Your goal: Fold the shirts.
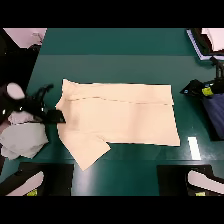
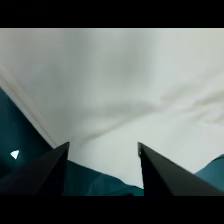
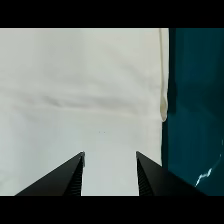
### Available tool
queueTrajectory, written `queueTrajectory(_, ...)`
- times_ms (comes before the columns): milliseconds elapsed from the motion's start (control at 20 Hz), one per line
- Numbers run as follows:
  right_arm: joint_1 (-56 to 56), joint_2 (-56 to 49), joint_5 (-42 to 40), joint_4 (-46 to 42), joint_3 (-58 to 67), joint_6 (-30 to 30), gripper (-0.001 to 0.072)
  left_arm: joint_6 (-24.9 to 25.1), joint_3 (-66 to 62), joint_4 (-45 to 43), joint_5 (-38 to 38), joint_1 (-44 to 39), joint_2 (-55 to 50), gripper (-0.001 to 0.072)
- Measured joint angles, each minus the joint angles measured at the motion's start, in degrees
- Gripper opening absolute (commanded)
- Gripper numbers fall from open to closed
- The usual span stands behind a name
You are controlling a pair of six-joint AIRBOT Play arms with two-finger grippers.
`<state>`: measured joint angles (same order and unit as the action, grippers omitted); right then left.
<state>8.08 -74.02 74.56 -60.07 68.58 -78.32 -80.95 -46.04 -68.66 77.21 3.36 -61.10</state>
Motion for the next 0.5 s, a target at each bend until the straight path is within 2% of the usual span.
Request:
queueTrajectory(250, -0.42, 0.98, 0.28, 0.15, 0.00, 1.33, 0.0390, -5.60, 15.50, 1.86, 0.85, 0.00, 13.18, 0.0499)
queueTrajectory(500, -2.05, 1.20, -0.33, 0.39, 0.00, 2.25, 0.0390, -8.22, 23.56, 5.75, -1.84, 0.00, 17.03, 0.0498)
